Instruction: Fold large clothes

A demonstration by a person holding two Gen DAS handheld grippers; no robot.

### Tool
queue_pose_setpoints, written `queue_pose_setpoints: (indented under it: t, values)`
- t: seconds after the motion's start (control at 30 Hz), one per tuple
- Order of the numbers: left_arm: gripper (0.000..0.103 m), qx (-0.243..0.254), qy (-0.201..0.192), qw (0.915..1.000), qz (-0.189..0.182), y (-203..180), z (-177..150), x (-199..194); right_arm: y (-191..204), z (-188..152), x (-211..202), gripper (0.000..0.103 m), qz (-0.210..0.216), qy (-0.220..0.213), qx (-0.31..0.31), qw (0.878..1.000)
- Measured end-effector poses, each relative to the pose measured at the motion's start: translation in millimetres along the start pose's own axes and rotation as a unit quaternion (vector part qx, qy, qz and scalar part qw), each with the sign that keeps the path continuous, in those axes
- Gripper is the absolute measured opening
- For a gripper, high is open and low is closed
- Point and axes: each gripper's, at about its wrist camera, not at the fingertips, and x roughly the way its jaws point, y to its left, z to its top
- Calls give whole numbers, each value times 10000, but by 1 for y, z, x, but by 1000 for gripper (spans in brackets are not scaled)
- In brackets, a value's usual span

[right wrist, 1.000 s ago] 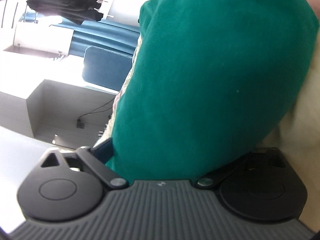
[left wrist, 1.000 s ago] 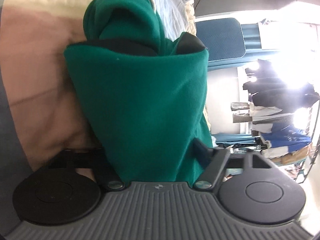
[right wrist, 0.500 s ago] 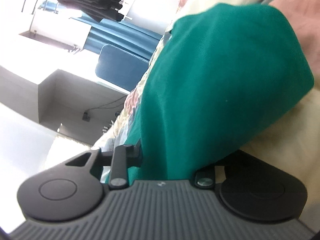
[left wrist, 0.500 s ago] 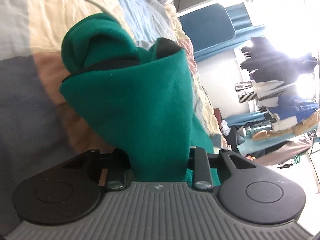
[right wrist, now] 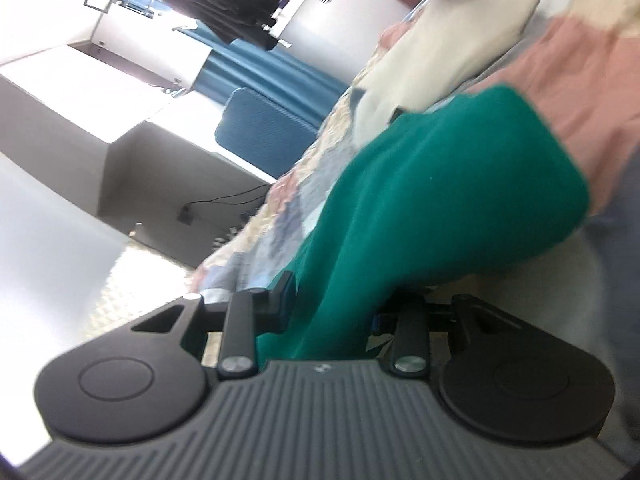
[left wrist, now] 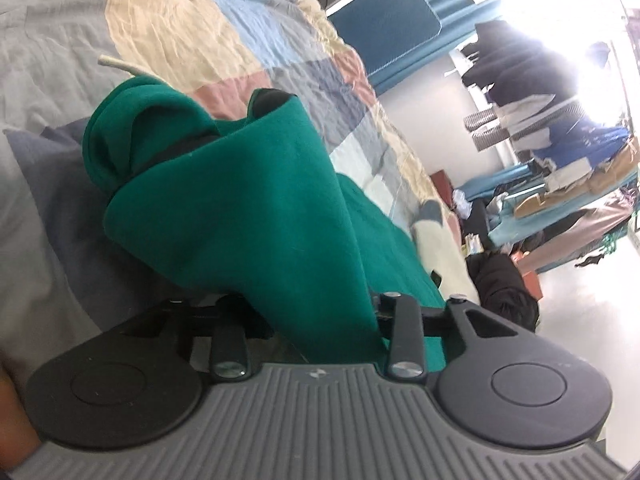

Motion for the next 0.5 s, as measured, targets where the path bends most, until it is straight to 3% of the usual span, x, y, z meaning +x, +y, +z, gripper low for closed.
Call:
queue_pose_setpoints:
  t: [0.03, 0.1, 0.17, 0.5]
  values:
    - [48, -3, 16, 10000, 23, -1, 0, 1, -4, 3, 4, 40, 27, 30, 74, 10000]
    - [57, -147, 32, 9999, -11, -3, 4, 9, -8, 5, 15, 52, 153, 137, 207, 9996]
    - [61, -269, 32, 9996, -99, -3, 8, 10, -8, 7, 21, 53, 226, 149, 274, 9993]
    - [62, -403, -169, 9982, -411, -18, 39, 30, 20, 34, 52, 53, 294, 125, -66, 9995]
